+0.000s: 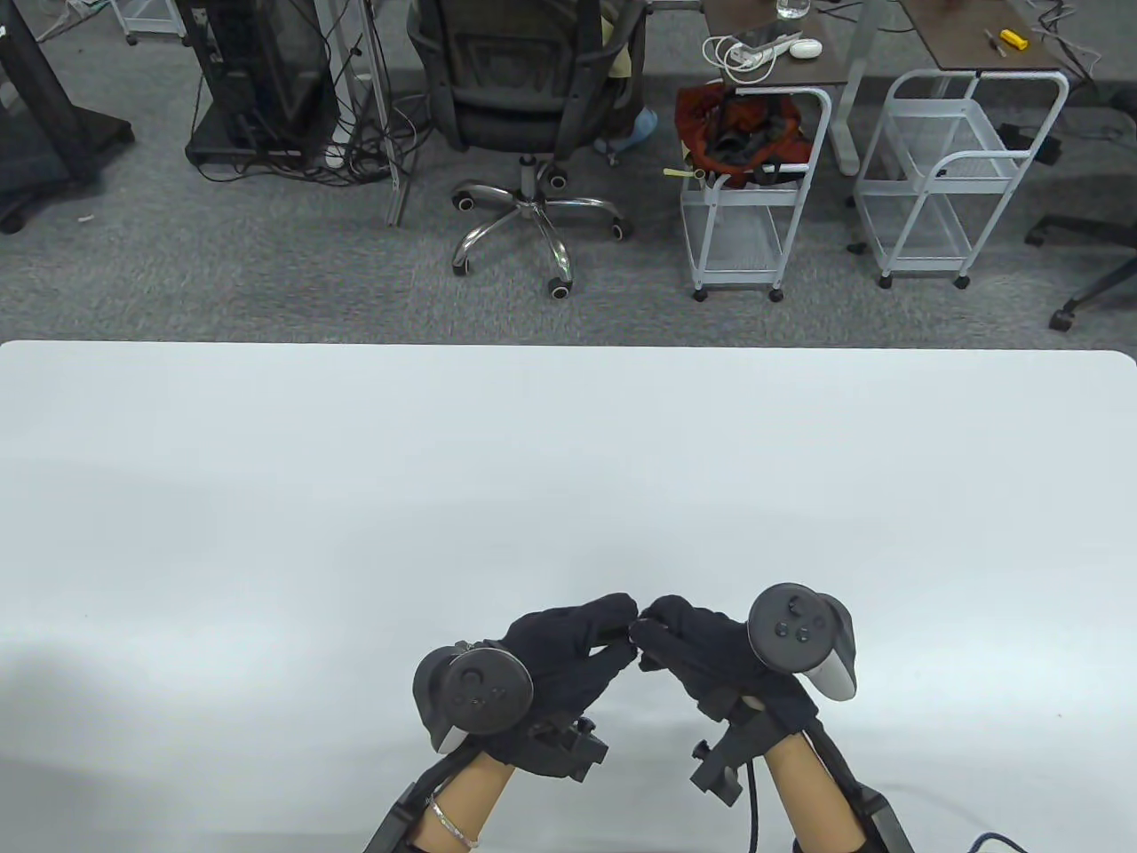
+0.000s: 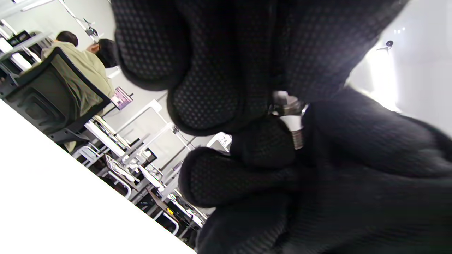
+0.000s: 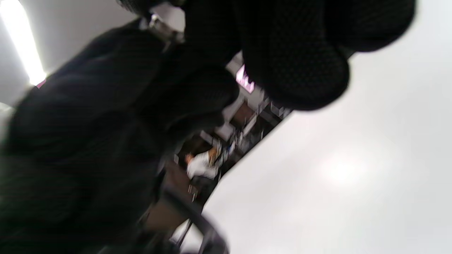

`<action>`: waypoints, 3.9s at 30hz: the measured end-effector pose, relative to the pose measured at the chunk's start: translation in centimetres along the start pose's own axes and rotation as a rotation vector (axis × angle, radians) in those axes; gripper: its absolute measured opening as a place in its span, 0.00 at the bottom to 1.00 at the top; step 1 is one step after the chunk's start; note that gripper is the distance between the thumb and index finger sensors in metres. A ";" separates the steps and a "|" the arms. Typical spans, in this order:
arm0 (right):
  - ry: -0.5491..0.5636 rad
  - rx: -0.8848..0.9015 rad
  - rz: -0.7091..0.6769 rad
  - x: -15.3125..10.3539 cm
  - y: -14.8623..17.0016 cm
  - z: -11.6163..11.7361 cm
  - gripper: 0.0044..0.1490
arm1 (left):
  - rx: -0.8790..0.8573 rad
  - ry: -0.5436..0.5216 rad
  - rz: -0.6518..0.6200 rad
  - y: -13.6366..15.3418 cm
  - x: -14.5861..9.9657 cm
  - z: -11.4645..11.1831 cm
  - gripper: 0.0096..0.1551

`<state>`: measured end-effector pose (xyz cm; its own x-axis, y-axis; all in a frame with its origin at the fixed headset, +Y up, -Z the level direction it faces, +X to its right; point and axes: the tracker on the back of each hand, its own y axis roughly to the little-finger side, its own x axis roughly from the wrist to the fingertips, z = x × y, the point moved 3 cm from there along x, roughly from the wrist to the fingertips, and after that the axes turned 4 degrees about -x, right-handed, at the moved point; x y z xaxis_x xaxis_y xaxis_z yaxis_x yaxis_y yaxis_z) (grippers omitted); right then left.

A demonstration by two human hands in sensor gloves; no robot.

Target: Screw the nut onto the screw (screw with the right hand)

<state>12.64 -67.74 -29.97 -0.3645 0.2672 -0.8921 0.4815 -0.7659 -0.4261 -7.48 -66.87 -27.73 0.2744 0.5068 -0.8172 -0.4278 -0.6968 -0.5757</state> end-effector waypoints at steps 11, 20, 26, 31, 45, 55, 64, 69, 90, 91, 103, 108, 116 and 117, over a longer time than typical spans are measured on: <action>-0.136 0.045 -0.012 0.1 0.0 0.5 0.32 | 0.027 -0.021 0.005 0.1 0.0 0.4 0.23; -0.227 0.072 -0.009 0.2 0.0 1.1 0.33 | 0.049 -0.013 0.008 0.3 0.0 0.4 0.23; 0.067 -0.027 -0.009 0.0 0.1 0.1 0.32 | -0.001 0.004 0.005 0.0 0.0 0.0 0.23; -0.238 0.090 0.007 0.1 0.3 1.0 0.34 | 0.078 -0.007 -0.008 0.0 0.0 0.2 0.22; -0.249 0.076 0.010 0.2 0.1 1.0 0.33 | 0.051 -0.005 -0.003 0.0 0.0 0.2 0.23; -0.271 0.119 0.025 0.1 0.1 1.2 0.34 | 0.040 -0.001 0.012 0.3 0.0 0.2 0.23; -0.059 0.029 0.019 0.1 0.3 0.3 0.32 | 0.021 0.016 0.006 0.1 0.1 -0.2 0.23; -0.184 0.077 0.025 0.1 0.2 0.6 0.32 | 0.040 0.008 -0.007 0.0 0.1 0.0 0.23; -0.259 0.139 0.035 0.1 0.0 1.0 0.34 | 0.035 0.001 0.007 0.2 0.1 0.2 0.23; -0.269 0.133 0.037 0.1 0.0 1.0 0.33 | 0.027 0.002 0.008 0.2 0.1 0.2 0.23; -0.234 0.129 0.029 0.0 0.0 0.8 0.32 | 0.012 -0.002 0.007 0.1 0.0 0.3 0.23; -0.010 0.018 0.027 0.0 0.1 0.0 0.31 | -0.001 0.016 0.001 0.0 0.0 -0.2 0.23; -0.107 0.071 0.014 0.1 0.0 0.3 0.31 | 0.012 0.004 -0.004 -0.1 0.1 0.1 0.23; -0.031 0.044 0.022 0.1 0.1 0.2 0.31 | 0.003 0.012 -0.002 -0.1 0.0 -0.1 0.23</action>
<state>12.53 -67.88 -30.04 -0.3791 0.2327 -0.8956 0.4539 -0.7966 -0.3991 -7.33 -66.81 -27.71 0.2852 0.5023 -0.8163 -0.4294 -0.6945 -0.5773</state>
